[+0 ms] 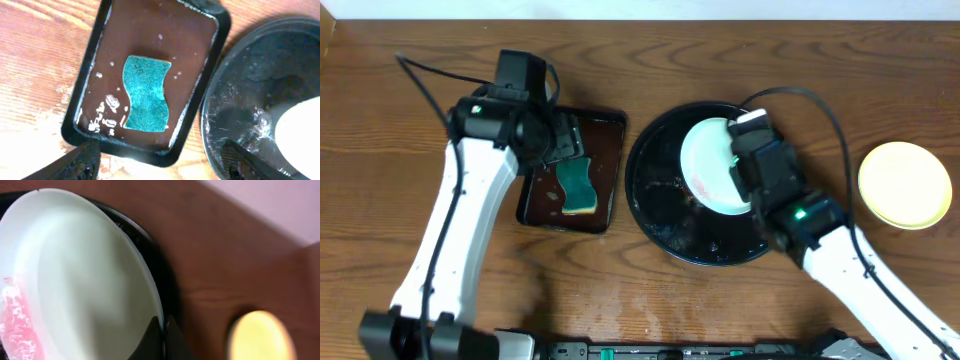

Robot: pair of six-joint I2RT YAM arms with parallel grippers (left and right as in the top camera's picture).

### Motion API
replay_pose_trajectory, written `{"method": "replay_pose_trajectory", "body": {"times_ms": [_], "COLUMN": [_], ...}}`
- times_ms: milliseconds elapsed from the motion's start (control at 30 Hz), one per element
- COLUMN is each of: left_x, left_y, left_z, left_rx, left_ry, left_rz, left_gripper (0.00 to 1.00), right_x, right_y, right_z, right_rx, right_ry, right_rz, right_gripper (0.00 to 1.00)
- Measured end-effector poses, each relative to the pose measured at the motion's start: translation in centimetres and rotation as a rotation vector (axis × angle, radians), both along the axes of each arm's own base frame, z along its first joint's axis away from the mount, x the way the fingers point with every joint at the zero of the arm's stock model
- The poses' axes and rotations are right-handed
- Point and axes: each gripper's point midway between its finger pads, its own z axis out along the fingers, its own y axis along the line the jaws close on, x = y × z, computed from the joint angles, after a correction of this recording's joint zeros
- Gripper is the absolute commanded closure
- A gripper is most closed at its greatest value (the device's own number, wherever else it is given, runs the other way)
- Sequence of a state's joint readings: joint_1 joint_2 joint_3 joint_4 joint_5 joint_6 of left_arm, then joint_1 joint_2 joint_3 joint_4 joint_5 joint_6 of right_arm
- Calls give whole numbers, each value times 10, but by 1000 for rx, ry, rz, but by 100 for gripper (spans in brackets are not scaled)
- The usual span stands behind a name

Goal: Clean dirty plates on tray and stack at the side
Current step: 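Lift and tilt the pale green plate upward with the right gripper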

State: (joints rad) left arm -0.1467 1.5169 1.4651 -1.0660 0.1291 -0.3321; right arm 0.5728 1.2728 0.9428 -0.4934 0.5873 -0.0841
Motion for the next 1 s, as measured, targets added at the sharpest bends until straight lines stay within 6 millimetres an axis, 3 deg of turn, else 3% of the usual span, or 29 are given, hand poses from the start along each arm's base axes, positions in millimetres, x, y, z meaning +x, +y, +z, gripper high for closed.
{"method": "replay_pose_trajectory", "body": {"times_ms": [200, 633, 1000], "left_x": [-5, -5, -5], "left_y": [1, 1, 1], "left_z": [19, 19, 19], "left_rx": [-8, -9, -9], "left_ry": [-58, -58, -58], "left_rz": [0, 0, 0], "left_gripper": [19, 19, 18], "right_x": [-13, -49, -64], "right_y": [20, 50, 60], "right_z": [21, 62, 77], "right_rx": [-204, -543, -707], "right_ry": [-89, -257, -296], "right_rz": [65, 125, 165], "right_gripper": [99, 99, 99]}}
